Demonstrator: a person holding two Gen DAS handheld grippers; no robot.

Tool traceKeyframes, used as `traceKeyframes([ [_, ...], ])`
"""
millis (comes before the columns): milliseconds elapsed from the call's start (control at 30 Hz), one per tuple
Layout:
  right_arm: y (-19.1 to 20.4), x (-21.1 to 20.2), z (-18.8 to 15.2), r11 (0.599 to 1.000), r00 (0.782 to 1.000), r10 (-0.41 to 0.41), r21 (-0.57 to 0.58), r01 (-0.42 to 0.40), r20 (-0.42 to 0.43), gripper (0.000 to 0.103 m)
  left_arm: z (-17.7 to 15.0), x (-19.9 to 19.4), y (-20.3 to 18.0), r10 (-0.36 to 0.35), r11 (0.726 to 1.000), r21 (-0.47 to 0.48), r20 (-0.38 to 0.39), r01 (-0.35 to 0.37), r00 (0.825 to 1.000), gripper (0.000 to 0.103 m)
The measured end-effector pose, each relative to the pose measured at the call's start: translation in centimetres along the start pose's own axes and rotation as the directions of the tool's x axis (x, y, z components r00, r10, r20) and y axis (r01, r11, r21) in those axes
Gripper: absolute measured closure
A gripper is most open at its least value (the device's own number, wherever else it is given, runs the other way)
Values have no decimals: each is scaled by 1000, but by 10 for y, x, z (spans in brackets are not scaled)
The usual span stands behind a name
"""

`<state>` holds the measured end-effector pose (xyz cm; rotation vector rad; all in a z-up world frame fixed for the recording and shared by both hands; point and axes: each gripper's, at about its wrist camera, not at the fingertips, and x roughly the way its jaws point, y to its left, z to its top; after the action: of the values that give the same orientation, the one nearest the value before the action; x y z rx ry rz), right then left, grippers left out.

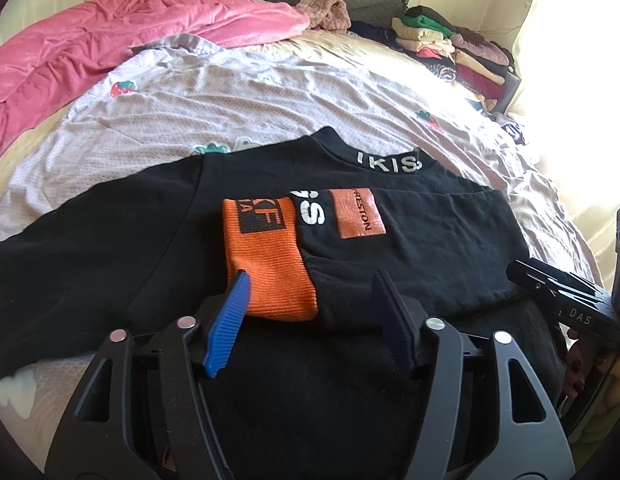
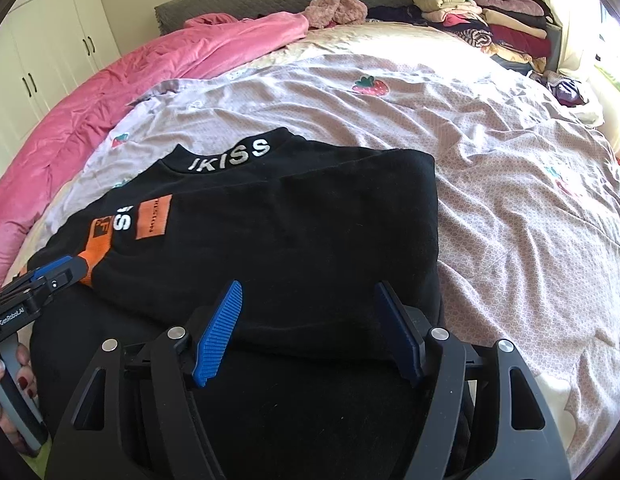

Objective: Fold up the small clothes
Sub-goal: 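Move the left tool to the other orange sleeve cuff and grasp it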

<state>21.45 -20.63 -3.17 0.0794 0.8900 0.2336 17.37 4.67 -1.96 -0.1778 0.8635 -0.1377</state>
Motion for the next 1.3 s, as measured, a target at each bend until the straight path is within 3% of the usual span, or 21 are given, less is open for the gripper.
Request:
traceKeyframes([
  [33, 1, -2, 0, 1000, 1000, 1, -2, -1, 4, 35, 0, -4, 1, 6, 1000, -4, 12, -5, 1000, 28],
  [233, 13, -14, 2, 1000, 999, 20, -22, -19, 30, 35, -2, -21, 7, 38, 999, -14, 49, -37, 998, 22],
  [267, 16, -16, 2, 999, 999, 26, -27, -25, 35, 31, -2, -24, 9, 46, 999, -16, 53, -45, 998, 20],
  [300, 18, -17, 2, 999, 999, 28, -29, -27, 38, 22, -3, -27, 11, 55, 998, -18, 58, -54, 997, 11],
  [333, 20, -20, 3, 999, 998, 29, -27, -27, 48, 5, -4, -32, 13, 64, 998, -21, 69, -63, 996, 10],
  [400, 26, -28, 3, 999, 996, 39, -21, -37, 86, 6, -6, -38, 18, 71, 997, -28, 81, -69, 994, 10],
  [700, 62, -40, 12, 994, 991, 77, -84, -68, 109, 6, -11, -60, 47, 140, 988, -79, 109, -132, 984, 10],
  [967, 102, -41, 18, 985, 987, 115, -144, -99, 112, 6, -16, -80, 80, 203, 974, -130, 128, -186, 971, 10],
  [1300, 149, -36, 21, 970, 982, 159, -203, -136, 102, 6, -24, -97, 117, 235, 958, -202, 135, -205, 963, 10],
])
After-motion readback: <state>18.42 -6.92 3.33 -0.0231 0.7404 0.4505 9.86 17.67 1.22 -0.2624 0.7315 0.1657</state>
